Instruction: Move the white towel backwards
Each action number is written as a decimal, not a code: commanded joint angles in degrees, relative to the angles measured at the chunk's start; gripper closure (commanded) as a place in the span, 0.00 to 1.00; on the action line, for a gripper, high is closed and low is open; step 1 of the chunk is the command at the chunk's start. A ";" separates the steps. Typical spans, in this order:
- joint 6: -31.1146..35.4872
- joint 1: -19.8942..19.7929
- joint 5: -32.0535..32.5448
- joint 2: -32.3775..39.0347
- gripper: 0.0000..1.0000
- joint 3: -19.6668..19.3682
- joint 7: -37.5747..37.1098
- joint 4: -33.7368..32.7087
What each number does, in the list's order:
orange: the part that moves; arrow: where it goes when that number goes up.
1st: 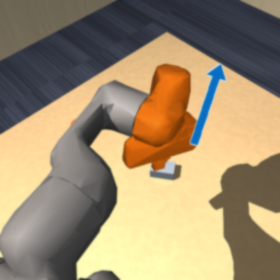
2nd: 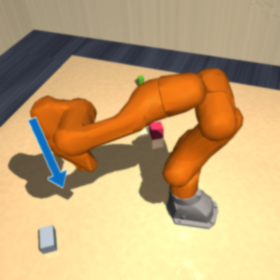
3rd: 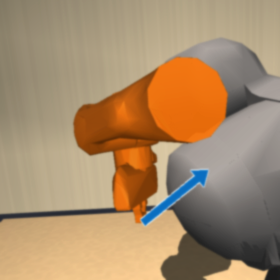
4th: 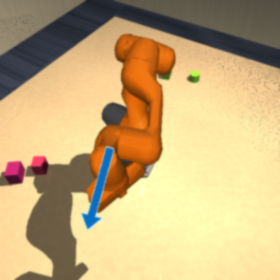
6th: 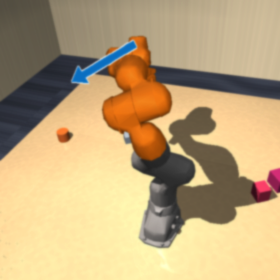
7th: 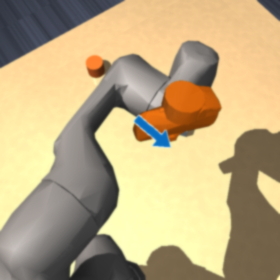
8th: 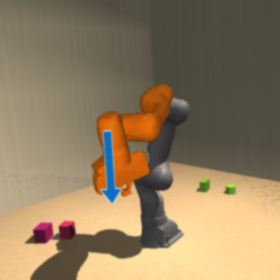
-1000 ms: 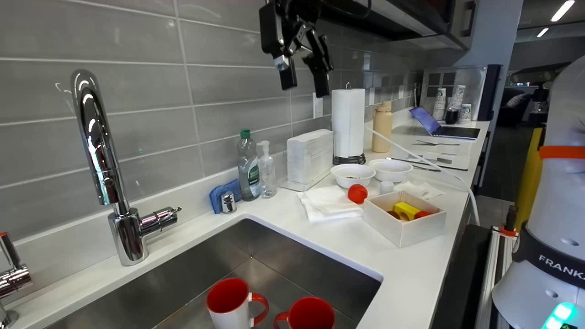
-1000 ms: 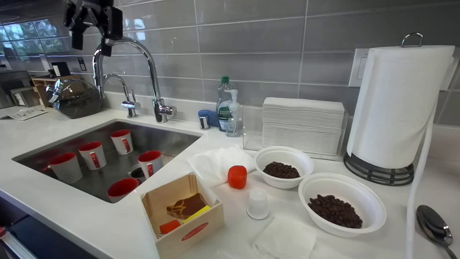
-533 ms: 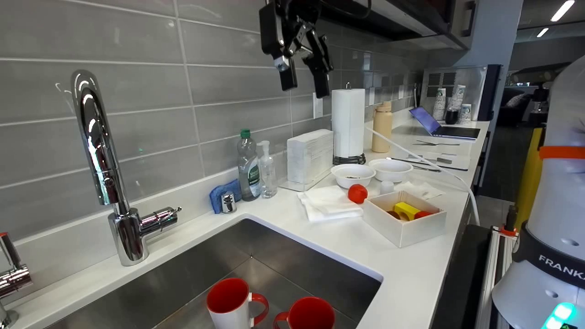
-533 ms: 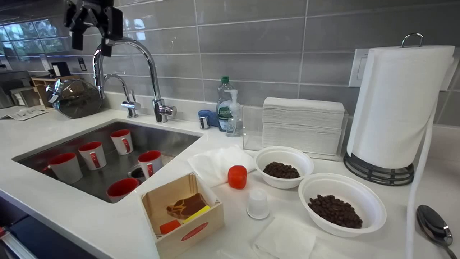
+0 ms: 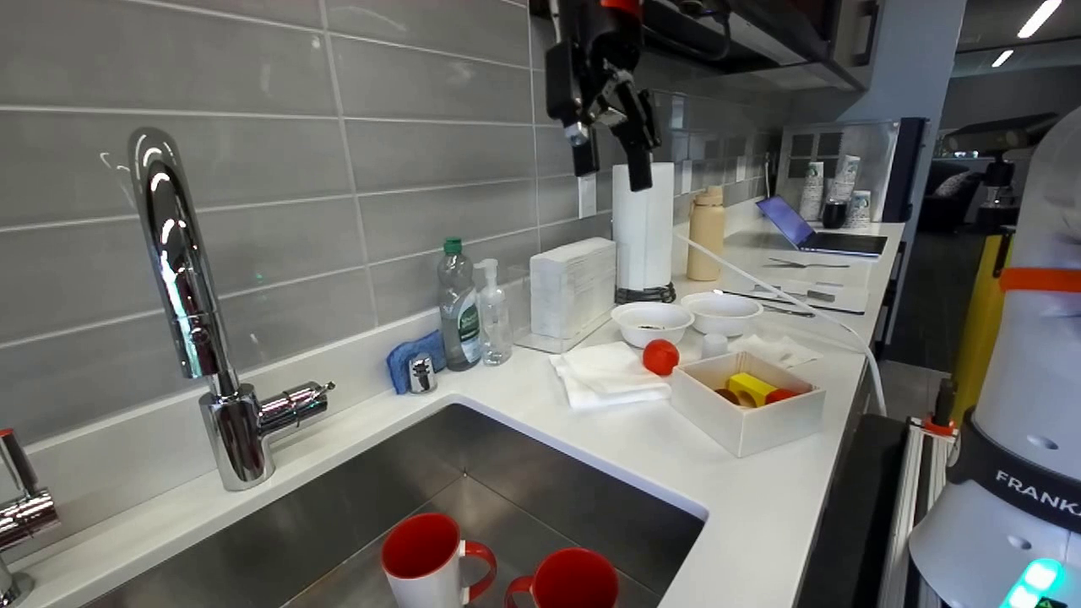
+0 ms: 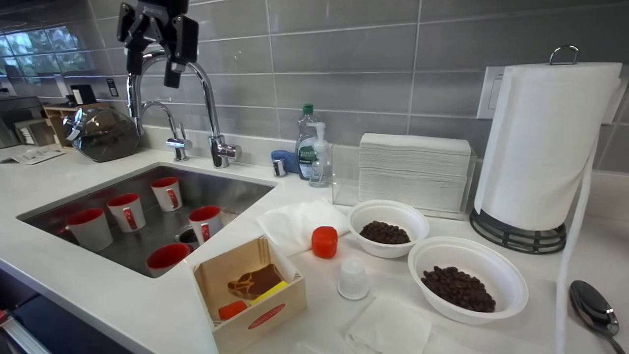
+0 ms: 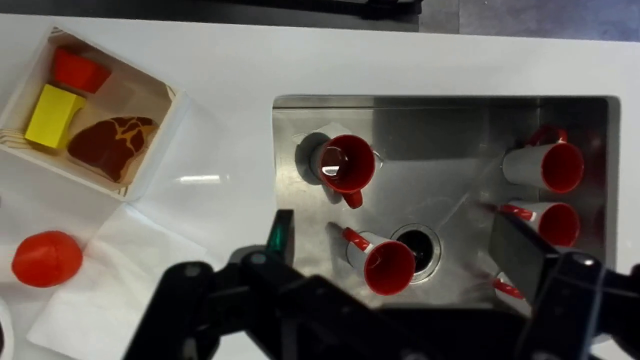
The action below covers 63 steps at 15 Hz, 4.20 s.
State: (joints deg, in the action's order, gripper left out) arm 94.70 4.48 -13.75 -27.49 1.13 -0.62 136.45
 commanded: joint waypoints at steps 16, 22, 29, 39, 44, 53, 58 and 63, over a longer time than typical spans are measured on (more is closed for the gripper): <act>32.59 -25.11 28.02 2.67 0.00 -16.03 2.66 15.73; 42.60 -30.33 38.51 12.53 0.00 -18.68 3.05 18.02; 52.19 -30.47 34.60 24.80 0.00 -23.88 4.73 15.27; 61.74 -30.27 8.43 36.09 0.00 -22.56 14.97 12.72; 65.10 -31.59 2.98 40.59 0.00 -20.18 16.66 11.03; 66.47 -32.61 1.58 42.66 0.77 -16.31 17.06 8.46; 63.74 -31.64 2.19 39.32 1.00 -14.65 17.29 8.38; 45.57 -26.08 16.69 33.46 1.00 -19.09 11.61 5.71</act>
State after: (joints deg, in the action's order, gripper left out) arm 150.50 -24.63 -4.88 10.82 -15.12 14.26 143.60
